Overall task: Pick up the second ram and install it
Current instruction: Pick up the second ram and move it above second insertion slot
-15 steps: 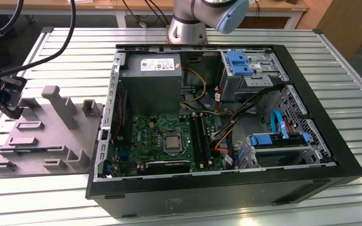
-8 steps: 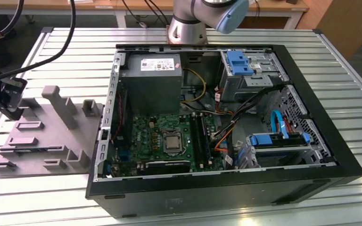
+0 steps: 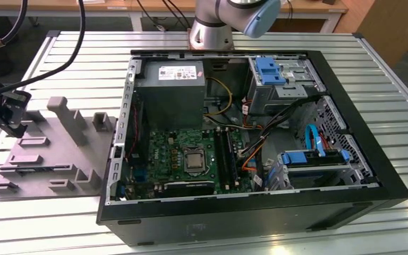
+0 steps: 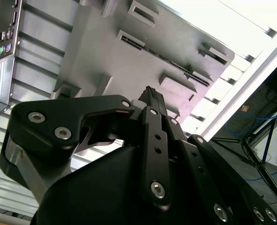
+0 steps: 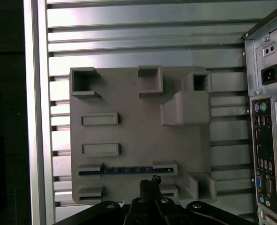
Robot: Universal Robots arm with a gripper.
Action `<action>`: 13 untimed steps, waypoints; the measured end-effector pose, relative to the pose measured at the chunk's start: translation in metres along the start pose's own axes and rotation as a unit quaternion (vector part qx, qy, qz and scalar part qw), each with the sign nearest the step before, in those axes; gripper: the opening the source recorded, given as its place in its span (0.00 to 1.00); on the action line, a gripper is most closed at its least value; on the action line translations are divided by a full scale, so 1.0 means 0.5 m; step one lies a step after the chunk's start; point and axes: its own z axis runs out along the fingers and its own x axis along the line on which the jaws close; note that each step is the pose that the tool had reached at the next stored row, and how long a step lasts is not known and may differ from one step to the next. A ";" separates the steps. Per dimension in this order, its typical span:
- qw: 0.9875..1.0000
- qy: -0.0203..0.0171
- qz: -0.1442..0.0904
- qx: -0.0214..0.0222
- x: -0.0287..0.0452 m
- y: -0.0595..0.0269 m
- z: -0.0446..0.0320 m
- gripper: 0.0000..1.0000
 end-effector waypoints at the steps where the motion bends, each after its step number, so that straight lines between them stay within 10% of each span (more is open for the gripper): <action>1: 1.000 0.000 0.000 0.000 0.000 0.000 0.000 0.11; 13: 1.000 0.001 -0.016 0.000 0.000 0.000 0.001 0.11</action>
